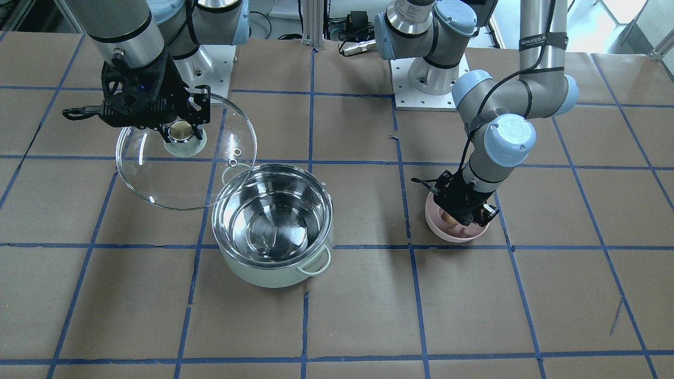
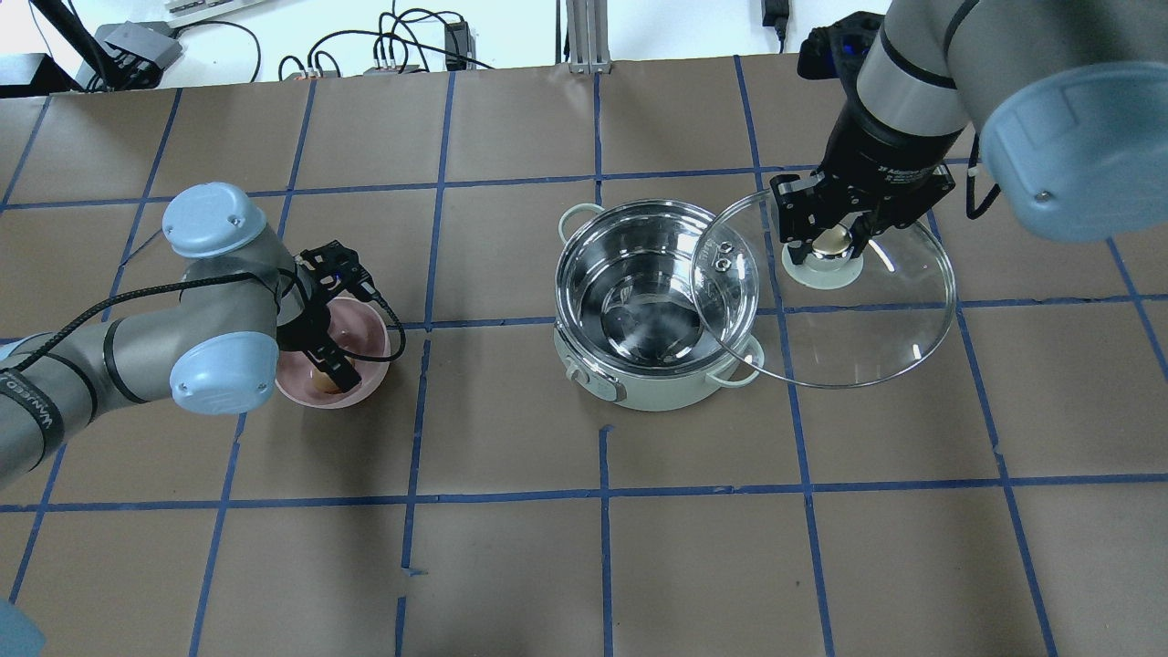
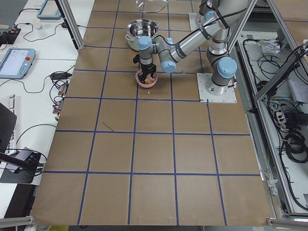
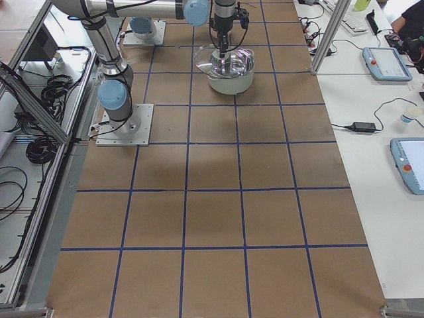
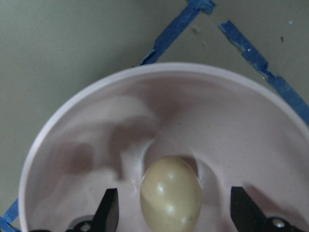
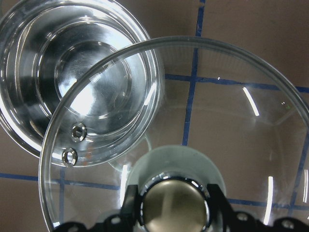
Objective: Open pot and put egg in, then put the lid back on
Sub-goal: 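Close the left gripper around the egg in the pink bowl, then lift the egg from the bowl and carry it over the pot with the left gripper, then lower the egg into the pot and open the left gripper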
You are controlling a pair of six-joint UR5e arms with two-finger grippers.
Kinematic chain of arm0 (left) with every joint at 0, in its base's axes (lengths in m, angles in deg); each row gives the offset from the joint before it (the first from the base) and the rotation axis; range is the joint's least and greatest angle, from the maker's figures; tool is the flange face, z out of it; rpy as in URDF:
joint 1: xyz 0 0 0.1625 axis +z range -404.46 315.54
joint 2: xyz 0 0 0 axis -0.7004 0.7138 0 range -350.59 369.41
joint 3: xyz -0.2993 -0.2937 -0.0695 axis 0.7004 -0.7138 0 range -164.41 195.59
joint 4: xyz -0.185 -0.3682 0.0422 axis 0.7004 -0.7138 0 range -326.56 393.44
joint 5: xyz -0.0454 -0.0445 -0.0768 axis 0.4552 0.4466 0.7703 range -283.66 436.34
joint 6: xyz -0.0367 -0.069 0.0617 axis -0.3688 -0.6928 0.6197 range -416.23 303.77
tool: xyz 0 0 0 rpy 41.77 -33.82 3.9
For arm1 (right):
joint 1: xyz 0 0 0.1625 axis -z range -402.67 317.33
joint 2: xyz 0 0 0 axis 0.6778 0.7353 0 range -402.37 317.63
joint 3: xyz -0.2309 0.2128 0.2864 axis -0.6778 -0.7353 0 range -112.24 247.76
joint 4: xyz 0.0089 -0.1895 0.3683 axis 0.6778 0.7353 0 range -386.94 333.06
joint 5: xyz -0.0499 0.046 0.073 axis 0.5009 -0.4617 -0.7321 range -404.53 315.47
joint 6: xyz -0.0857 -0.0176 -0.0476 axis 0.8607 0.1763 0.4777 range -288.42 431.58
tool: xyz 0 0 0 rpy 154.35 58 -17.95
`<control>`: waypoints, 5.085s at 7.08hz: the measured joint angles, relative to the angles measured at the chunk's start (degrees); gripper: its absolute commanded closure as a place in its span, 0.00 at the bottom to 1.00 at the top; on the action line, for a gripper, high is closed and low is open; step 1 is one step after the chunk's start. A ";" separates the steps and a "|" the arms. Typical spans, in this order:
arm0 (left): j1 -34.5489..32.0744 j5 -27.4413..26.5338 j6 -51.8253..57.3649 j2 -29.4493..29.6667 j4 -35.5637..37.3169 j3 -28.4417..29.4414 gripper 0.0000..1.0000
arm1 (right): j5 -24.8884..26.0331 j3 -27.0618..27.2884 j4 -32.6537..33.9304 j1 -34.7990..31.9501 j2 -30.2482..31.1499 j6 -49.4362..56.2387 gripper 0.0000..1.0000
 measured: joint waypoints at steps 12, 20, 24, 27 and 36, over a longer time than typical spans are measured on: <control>-0.09 -0.60 -3.93 -1.15 0.83 0.51 0.91 | -2.14 0.06 0.03 0.08 0.28 0.60 0.91; -4.50 2.43 -20.13 -7.94 -12.04 7.66 0.91 | -1.20 0.03 0.31 0.22 0.25 3.74 0.91; -15.77 3.78 -45.02 -6.72 -18.67 18.32 0.91 | -1.02 0.24 0.00 2.63 0.19 6.50 0.91; -23.38 4.39 -60.77 -4.02 -20.07 24.32 0.91 | -1.04 0.70 0.04 3.42 0.26 8.22 0.91; -34.44 4.06 -80.22 8.52 -11.23 29.30 0.86 | -1.13 2.08 -0.43 6.06 0.30 12.06 0.91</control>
